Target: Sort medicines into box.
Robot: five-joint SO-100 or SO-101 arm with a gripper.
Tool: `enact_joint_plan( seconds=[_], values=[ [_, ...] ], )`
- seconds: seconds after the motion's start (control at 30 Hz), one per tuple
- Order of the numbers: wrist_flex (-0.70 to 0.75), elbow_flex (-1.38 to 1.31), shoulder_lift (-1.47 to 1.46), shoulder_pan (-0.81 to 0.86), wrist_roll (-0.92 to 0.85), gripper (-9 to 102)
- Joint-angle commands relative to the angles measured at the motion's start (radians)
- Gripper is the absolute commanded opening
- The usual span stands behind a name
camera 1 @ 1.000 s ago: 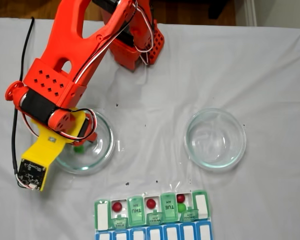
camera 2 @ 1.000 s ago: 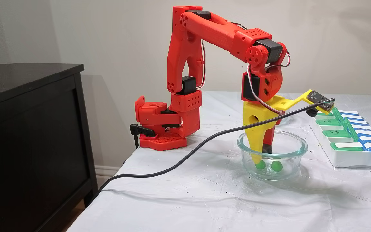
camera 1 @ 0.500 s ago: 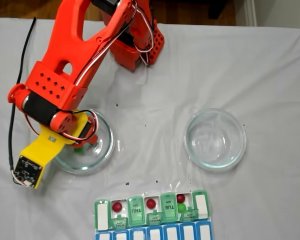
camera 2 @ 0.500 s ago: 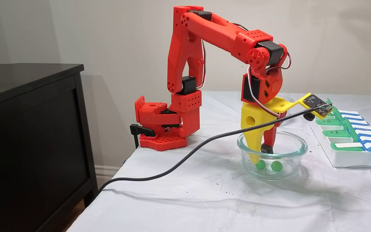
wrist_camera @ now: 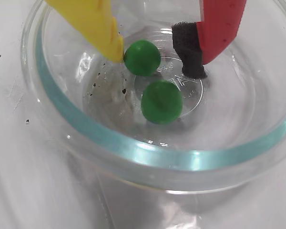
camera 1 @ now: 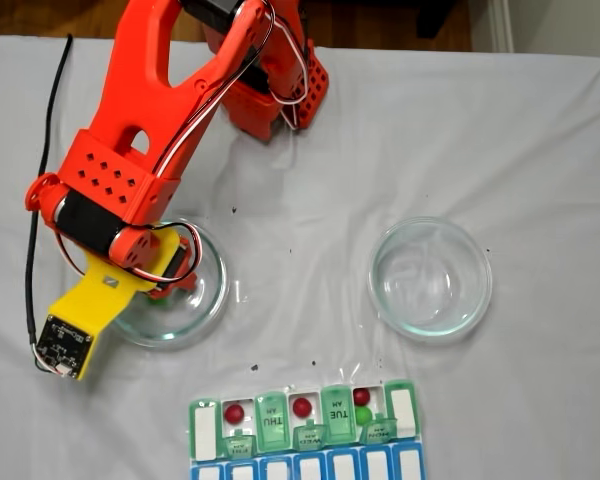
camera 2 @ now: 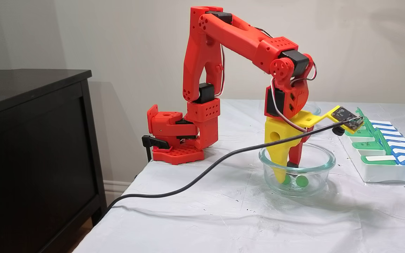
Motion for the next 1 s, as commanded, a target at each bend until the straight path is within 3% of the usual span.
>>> enact_joint_plan(
  seconds=[0.0, 0.97],
  values=[
    [-0.006, -0.002, 0.017, 0.021, 0.006, 21],
    [-0.087, 0.063, 0.055, 0.020, 0.046, 13]
  ],
)
